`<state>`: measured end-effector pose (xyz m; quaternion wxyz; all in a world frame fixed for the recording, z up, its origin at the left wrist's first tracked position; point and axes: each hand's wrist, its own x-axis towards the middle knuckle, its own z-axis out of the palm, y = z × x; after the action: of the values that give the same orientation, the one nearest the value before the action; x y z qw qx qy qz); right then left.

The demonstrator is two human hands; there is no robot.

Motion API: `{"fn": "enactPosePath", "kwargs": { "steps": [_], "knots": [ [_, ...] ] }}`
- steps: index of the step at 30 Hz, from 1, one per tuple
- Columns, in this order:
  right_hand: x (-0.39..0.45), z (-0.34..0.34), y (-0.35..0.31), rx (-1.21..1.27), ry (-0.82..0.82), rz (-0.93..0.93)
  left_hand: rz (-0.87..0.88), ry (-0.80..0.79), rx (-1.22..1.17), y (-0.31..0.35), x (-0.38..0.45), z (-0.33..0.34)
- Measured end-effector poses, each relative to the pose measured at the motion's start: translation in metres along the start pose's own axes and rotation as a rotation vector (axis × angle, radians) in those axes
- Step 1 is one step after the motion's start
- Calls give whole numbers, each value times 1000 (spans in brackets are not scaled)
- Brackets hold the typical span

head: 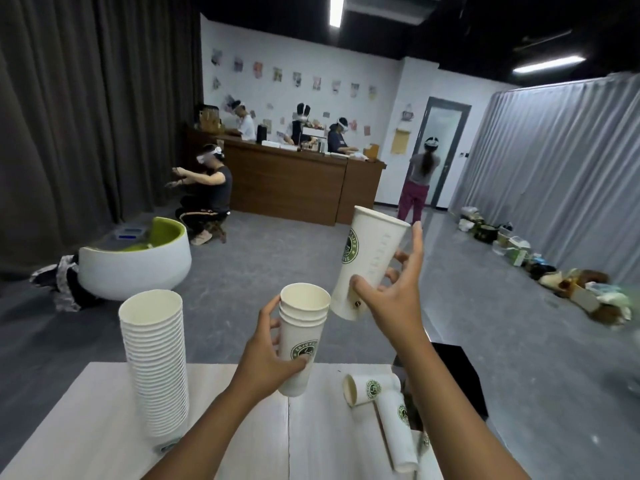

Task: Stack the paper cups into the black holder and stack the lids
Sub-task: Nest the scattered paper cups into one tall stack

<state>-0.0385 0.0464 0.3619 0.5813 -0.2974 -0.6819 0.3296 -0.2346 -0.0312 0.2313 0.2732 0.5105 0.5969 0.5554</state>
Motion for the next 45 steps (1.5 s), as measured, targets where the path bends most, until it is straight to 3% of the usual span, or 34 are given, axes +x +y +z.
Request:
{"fn": "enactPosePath", "kwargs": {
  "steps": [13, 27, 39, 45],
  "knots": [
    [-20, 48, -29, -51, 33, -35, 45, -139, 4, 10, -11, -30],
    [-44, 70, -24, -22, -75, 15, 66, -118, 21, 19, -23, -39],
    [-73, 45, 9, -100, -211, 153, 41, -118, -24, 4, -33, -22],
    [-92, -19, 59, -158, -51, 315, 22, -114, -54, -15, -33, -1]
  ]
}}
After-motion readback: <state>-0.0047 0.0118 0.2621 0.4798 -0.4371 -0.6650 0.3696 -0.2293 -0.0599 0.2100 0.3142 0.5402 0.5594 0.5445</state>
